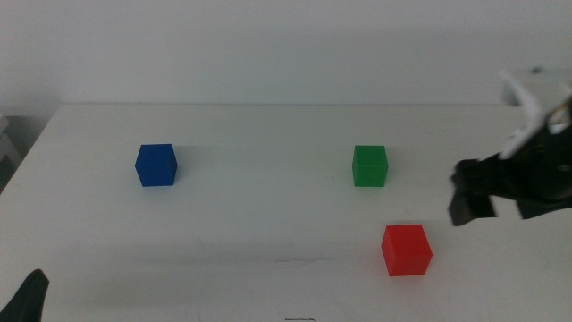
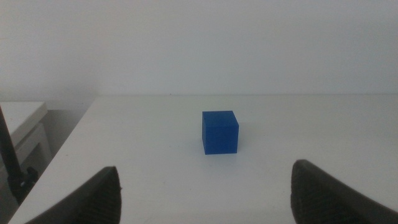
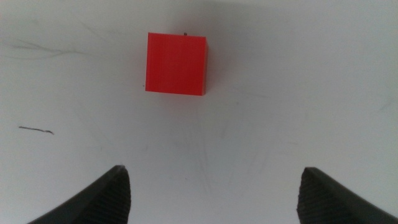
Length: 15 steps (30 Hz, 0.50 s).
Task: Stack red cubes first, then green, then blue cubes in a specific spot.
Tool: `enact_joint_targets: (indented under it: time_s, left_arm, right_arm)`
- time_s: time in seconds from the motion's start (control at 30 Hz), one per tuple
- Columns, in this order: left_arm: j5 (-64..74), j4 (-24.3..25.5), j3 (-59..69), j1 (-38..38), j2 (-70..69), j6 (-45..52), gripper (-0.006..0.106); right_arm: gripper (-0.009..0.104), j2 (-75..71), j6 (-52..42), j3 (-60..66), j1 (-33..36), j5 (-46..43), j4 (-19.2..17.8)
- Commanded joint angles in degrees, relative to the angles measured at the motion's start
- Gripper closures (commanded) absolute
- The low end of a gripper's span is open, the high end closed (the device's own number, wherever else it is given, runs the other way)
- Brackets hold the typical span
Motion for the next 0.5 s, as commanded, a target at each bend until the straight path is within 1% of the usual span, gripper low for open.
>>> enact_joint_targets:
  time_s: [0.0,0.23,0.47]
  left_arm:
    - [-4.83,-0.41,-0.2,-0.04,-0.88,-0.39,0.007]
    - [-4.83,-0.41,-0.2,-0.04,-0.88,-0.39,0.007]
    - [-4.83,-0.41,-0.2,-0.04,-0.88,-0.39,0.007]
  right_arm:
    - [0.004,2.12,1.49,-3.08,1.04,-1.36,-0.76]
    - [0.004,10.92,2.9,-8.22,3.37,-1.56,-1.91]
    - [0.004,16.36,2.71,-8.45,3.85,-3.93,-2.0]
